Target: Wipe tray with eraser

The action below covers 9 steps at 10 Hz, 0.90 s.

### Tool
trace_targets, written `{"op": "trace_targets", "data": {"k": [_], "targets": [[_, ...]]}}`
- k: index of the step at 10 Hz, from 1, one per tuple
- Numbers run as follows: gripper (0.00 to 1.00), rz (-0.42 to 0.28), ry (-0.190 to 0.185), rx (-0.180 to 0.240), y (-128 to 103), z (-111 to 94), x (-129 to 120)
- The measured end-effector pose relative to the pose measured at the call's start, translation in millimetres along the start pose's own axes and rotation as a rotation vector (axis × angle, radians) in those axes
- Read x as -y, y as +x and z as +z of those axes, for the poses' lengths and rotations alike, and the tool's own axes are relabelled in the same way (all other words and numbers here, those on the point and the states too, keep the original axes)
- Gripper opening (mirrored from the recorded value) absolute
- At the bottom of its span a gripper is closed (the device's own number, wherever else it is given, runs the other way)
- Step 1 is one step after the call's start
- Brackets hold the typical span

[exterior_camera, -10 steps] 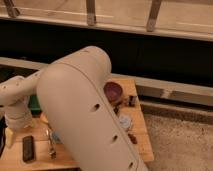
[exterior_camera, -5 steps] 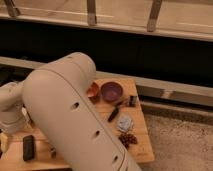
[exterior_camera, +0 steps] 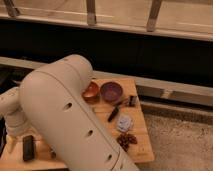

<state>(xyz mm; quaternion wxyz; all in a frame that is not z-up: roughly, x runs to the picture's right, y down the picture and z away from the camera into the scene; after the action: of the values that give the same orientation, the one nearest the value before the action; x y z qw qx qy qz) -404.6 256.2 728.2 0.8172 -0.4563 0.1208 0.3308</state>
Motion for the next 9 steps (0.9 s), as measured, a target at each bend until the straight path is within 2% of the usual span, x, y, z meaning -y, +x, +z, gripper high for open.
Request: {"op": "trace_targets", "data": {"k": [1,2,5,9], "targets": [[0.8,0.026,0.025,0.01,-1.8,4.4,-1.5],[0.8,0.036,0.022,0.019,-3.4,6.2,1.1],[0.8,0.056,-0.001,0.045,-9.5,13.9,4.6],[0.8,0.055,-0.023,0.037,-20.5,26.9,10.6]]}}
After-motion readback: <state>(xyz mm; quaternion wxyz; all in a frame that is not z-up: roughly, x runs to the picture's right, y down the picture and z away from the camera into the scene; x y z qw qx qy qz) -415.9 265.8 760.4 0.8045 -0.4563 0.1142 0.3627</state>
